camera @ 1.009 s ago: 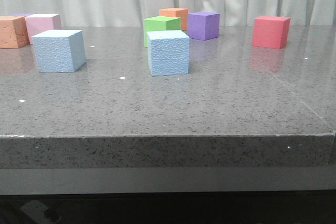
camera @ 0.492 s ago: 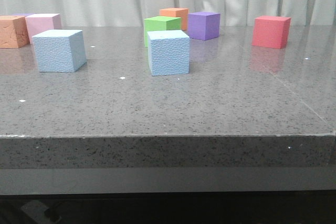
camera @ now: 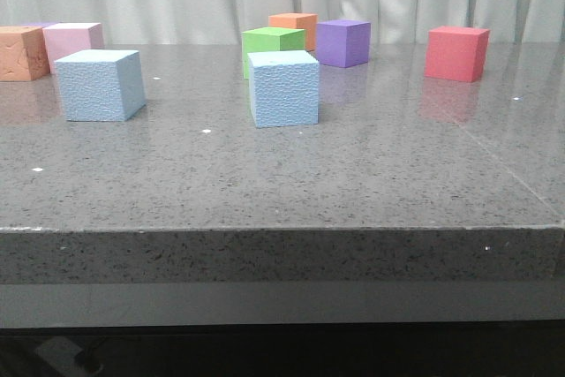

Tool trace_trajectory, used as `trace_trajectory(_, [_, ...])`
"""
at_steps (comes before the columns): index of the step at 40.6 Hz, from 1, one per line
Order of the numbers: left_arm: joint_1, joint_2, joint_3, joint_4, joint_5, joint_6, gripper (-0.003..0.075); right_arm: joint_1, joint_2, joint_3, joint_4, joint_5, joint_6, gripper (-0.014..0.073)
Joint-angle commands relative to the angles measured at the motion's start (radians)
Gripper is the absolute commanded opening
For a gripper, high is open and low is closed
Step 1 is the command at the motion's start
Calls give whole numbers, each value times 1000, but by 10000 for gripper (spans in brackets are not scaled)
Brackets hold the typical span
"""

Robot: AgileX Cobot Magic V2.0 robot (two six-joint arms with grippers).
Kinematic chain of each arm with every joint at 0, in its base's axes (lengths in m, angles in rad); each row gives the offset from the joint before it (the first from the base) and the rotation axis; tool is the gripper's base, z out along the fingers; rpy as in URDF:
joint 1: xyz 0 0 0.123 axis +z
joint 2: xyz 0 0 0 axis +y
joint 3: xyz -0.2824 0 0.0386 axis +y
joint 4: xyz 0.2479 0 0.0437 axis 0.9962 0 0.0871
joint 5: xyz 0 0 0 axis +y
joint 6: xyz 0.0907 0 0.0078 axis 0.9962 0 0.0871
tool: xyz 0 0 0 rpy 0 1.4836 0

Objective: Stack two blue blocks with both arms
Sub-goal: 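Raise the open right gripper away from the placed blue cube, then lower the left gripper and grasp the other light blue cube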

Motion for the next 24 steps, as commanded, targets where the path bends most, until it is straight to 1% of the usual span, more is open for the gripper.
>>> trace_trajectory(1, [-36,122,-78,-4,-43,48,568,-7,-4,-24,-2,-74,-10,543])
trace_trajectory(10, [-100,381,-239,-4,-41,61,568,-7,-4,-24,-2,-73,-10,543])
trace_trajectory(24, [-101,738,-490,-2,-9,61,568,-7,-4,-24,-2,-73,-10,543])
